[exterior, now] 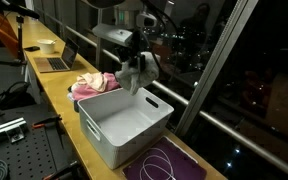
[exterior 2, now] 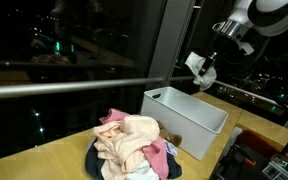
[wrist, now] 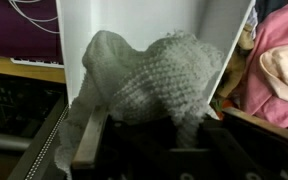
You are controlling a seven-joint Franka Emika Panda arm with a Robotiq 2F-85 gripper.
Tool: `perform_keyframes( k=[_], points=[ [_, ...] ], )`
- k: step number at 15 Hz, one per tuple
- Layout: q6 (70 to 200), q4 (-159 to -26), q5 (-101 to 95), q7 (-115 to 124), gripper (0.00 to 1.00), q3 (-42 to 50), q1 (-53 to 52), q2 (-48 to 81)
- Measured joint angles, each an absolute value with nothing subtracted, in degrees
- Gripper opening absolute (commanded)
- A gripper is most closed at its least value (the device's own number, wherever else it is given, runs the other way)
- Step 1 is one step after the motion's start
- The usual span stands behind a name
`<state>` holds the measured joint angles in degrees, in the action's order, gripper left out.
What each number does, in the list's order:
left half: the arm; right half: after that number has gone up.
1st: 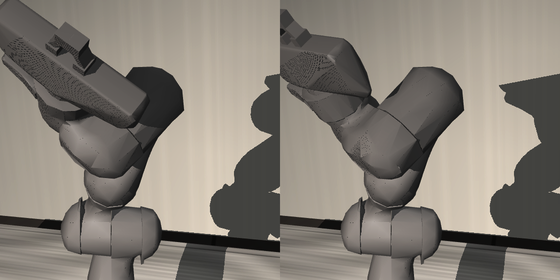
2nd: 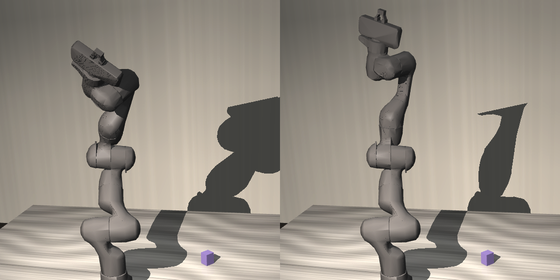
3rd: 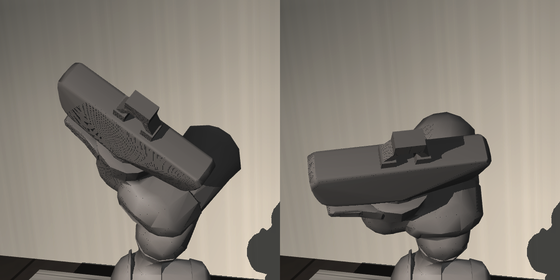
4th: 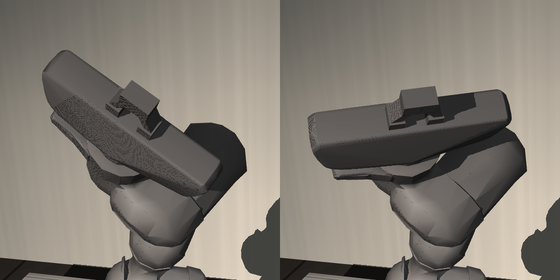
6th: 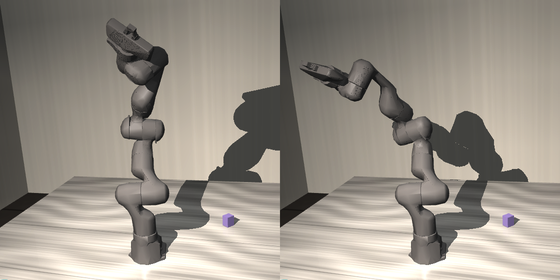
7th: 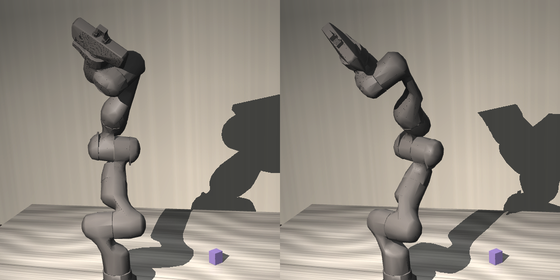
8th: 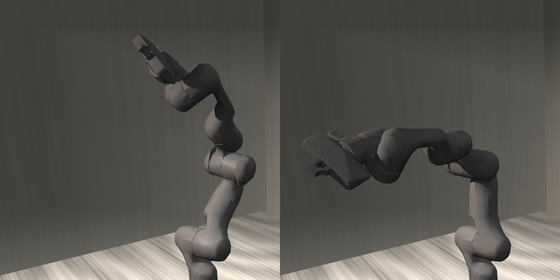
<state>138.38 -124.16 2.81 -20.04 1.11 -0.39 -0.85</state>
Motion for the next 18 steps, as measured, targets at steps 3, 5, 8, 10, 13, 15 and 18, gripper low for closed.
perform_keyframes(
  k=[3,5,8,10,13,15,18],
  points=[
    [138.45,-124.11,3.83,-19.98,0.34,-0.15,-1.03,1.45],
    [138.45,-123.88,4.39,-19.97,0.48,-0.87,-1.17,2.71],
    [138.45,-123.35,5.34,-19.93,0.69,-2.11,-1.58,3.67],
    [138.45,-123.34,5.89,-19.91,0.82,-2.86,-1.98,3.73],
    [138.45,-123.19,6.06,-19.81,1.0,-3.91,-2.52,3.71],
    [138.44,-122.73,6.06,-19.35,1.0,-4.76,-3.41,3.72],
    [138.44,-121.72,5.95,-17.4,1.0,-6.91,-5.77,4.08]
  ],
)
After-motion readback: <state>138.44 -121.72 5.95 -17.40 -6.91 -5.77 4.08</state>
